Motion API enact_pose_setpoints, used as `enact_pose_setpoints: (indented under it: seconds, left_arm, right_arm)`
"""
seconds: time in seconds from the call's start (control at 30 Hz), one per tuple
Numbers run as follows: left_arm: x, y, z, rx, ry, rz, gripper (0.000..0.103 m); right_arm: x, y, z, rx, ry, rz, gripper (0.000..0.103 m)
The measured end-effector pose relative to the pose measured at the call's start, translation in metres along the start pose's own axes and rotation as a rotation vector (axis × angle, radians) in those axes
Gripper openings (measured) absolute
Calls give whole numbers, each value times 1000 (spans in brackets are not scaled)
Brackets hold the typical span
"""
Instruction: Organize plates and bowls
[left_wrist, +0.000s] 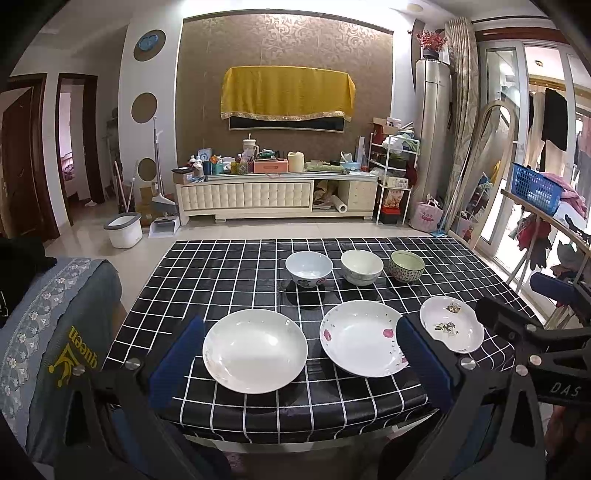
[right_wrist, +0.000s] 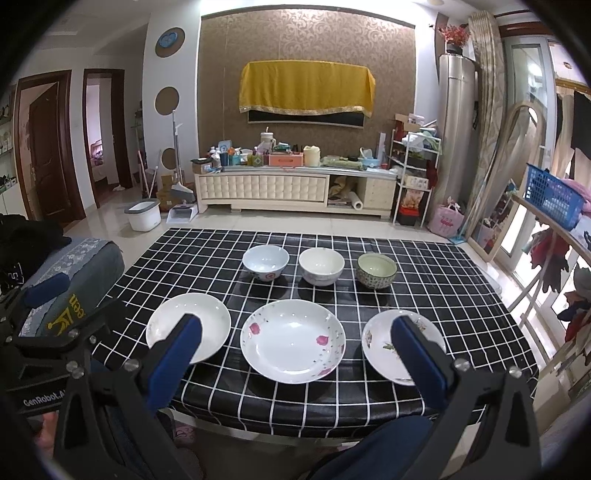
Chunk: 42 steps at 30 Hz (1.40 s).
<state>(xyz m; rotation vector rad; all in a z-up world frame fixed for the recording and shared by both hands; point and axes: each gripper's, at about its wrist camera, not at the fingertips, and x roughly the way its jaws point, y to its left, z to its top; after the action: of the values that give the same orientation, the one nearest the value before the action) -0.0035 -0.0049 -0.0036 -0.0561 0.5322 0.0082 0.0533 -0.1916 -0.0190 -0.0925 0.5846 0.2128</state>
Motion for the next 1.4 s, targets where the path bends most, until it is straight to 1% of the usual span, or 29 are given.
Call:
enact_pose_setpoints:
  seconds: [1.4]
  left_arm:
    - [-2, -2, -4, 13, -1, 1, 103]
  right_arm:
    - [2, -3, -6, 6, 11, 8, 103]
